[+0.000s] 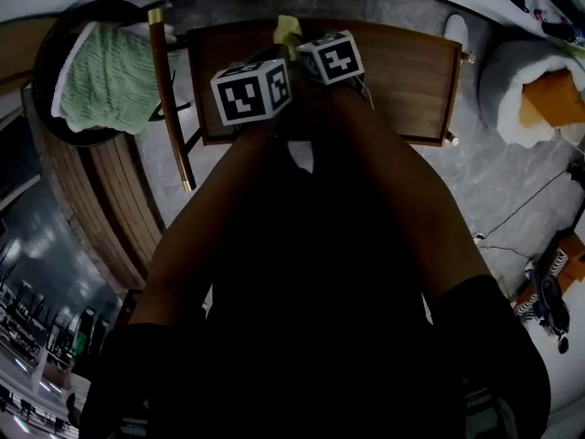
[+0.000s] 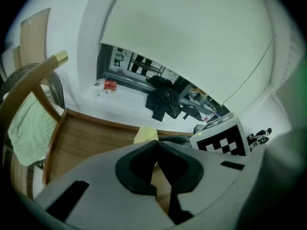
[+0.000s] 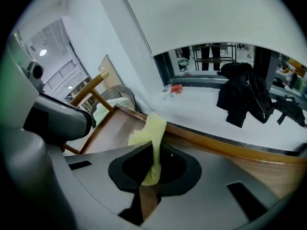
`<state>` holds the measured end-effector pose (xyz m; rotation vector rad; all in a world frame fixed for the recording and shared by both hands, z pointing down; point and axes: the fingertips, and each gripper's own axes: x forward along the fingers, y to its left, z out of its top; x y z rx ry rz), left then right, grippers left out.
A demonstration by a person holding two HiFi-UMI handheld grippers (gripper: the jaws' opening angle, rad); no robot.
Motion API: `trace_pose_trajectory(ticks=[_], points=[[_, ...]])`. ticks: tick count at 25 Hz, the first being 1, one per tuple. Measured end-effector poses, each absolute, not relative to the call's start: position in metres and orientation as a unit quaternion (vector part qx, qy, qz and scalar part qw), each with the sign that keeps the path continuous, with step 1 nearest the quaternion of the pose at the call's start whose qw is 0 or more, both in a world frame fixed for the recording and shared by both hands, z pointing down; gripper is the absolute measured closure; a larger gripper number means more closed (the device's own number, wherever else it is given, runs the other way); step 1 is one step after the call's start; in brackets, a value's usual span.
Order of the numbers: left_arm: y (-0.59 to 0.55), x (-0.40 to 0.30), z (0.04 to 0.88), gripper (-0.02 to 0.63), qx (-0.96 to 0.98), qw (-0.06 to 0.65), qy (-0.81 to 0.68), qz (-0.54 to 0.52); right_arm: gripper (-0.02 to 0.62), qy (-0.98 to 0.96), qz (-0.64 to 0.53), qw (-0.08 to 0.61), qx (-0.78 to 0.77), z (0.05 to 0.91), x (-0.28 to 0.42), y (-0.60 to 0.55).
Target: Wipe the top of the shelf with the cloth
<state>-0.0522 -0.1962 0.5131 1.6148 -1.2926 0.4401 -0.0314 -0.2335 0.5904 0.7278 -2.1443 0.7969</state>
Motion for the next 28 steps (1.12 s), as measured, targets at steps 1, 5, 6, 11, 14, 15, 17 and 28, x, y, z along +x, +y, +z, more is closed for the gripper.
trace_pose_trajectory(ticks=[1, 5, 6, 11, 14, 15, 17, 28], points=[[-0.198, -0.043, 0.514, 0.595, 0.667, 0.491, -0.530, 0.183, 0.549, -0.831, 0.309, 0.362, 0.287, 0.589, -0.021, -0.236], [-0.202, -0.008, 0.520, 0.595, 0.673, 0.491, -0.519, 0.191, 0.549, -0.822, 0.317, 0.361, 0.304, 0.592, 0.022, -0.239], [-0.203, 0.002, 0.522, 0.595, 0.675, 0.491, -0.515, 0.193, 0.549, -0.821, 0.317, 0.361, 0.309, 0.593, 0.034, -0.241], [-0.211, 0.051, 0.527, 0.595, 0.687, 0.489, -0.497, 0.204, 0.549, -0.815, 0.323, 0.349, 0.331, 0.593, 0.087, -0.250], [-0.215, 0.076, 0.531, 0.595, 0.694, 0.488, -0.485, 0.212, 0.549, -0.807, 0.329, 0.344, 0.350, 0.594, 0.117, -0.254], [-0.216, 0.084, 0.533, 0.595, 0.696, 0.488, -0.481, 0.214, 0.549, -0.804, 0.328, 0.344, 0.357, 0.594, 0.127, -0.255], [-0.218, 0.101, 0.536, 0.595, 0.701, 0.487, -0.473, 0.218, 0.549, -0.799, 0.328, 0.345, 0.368, 0.594, 0.148, -0.255], [-0.233, 0.170, 0.533, 0.595, 0.723, 0.480, -0.444, 0.224, 0.549, -0.750, 0.335, 0.340, 0.459, 0.585, 0.270, -0.271]])
